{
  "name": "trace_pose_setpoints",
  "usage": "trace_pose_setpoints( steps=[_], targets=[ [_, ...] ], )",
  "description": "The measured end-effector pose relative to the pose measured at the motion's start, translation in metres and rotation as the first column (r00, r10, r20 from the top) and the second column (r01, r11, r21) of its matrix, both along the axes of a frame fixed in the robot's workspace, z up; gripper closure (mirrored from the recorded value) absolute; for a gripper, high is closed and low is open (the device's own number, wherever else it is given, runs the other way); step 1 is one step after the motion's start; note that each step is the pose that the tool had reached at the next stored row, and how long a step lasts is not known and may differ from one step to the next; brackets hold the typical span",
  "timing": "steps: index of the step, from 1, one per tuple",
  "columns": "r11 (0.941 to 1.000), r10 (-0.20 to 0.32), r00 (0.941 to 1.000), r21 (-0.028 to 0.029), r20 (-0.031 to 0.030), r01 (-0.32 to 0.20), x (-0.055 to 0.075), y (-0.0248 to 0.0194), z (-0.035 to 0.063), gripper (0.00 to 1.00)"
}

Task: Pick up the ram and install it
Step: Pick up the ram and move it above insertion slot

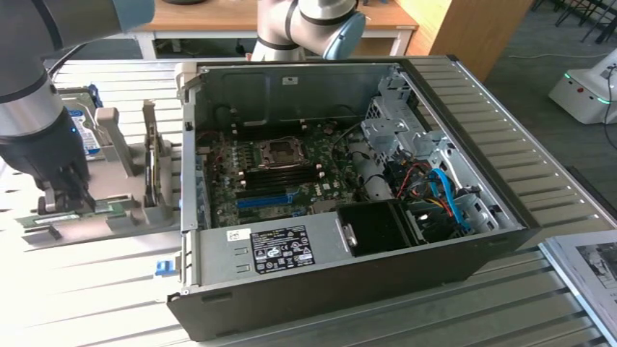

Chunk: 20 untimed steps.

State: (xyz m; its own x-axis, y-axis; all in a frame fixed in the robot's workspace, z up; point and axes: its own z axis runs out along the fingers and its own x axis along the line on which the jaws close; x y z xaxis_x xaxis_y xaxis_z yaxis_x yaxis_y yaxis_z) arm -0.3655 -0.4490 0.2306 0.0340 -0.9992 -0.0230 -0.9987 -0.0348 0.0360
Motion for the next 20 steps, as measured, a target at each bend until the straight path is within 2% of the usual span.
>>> trace_pose_setpoints(
  steps=[20],
  targets=[
    [1.0000, 0.000, 1.0000, -0.0001, -0.0008, 0.000, 0.000, 0.0000, 0.0309, 0.89]
  ],
)
